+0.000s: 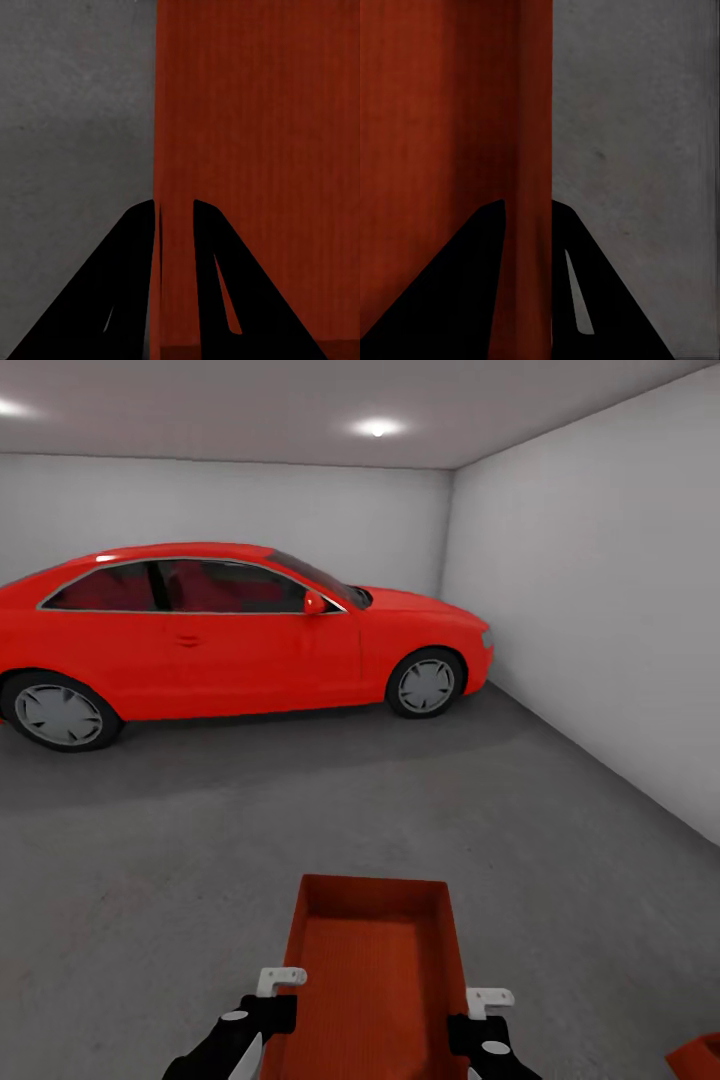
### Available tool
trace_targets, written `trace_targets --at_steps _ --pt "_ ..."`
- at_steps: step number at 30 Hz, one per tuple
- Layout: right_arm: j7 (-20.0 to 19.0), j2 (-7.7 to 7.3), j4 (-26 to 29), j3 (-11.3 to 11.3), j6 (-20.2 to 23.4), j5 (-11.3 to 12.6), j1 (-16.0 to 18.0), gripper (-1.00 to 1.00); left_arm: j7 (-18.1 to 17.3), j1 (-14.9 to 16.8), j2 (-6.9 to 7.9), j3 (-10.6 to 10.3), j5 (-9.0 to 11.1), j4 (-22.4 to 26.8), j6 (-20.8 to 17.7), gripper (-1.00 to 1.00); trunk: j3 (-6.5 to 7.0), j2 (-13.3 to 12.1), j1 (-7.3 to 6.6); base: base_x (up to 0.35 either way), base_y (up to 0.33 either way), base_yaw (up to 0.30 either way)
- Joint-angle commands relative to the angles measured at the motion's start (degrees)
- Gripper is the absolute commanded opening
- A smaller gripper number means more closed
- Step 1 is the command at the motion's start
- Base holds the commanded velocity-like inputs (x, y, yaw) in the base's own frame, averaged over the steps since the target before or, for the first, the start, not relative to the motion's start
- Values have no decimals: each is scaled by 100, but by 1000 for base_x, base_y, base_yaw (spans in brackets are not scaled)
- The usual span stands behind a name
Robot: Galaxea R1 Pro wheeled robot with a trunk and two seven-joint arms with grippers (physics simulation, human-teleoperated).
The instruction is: Move the two storage containers from the living room to the garage. In the garage, place one container on the floor and stack the other container on top of it (either order is fine).
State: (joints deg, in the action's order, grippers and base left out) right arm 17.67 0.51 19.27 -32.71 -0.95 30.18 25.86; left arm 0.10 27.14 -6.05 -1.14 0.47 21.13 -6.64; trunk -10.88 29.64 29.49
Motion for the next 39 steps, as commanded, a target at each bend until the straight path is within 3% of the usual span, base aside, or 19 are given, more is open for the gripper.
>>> trace_targets --at_steps 1,39 --pt "69 -92 -11 -34 -19 58 7 -100 95 2 8 17 -90 22 -39 -100 -10 9 2 0 0 -287" --pt "69 -95 -11 -34 -18 58 7 -100 95 2 8 19 -90 22 -35 -100 -10 9 2 0 0 -287"
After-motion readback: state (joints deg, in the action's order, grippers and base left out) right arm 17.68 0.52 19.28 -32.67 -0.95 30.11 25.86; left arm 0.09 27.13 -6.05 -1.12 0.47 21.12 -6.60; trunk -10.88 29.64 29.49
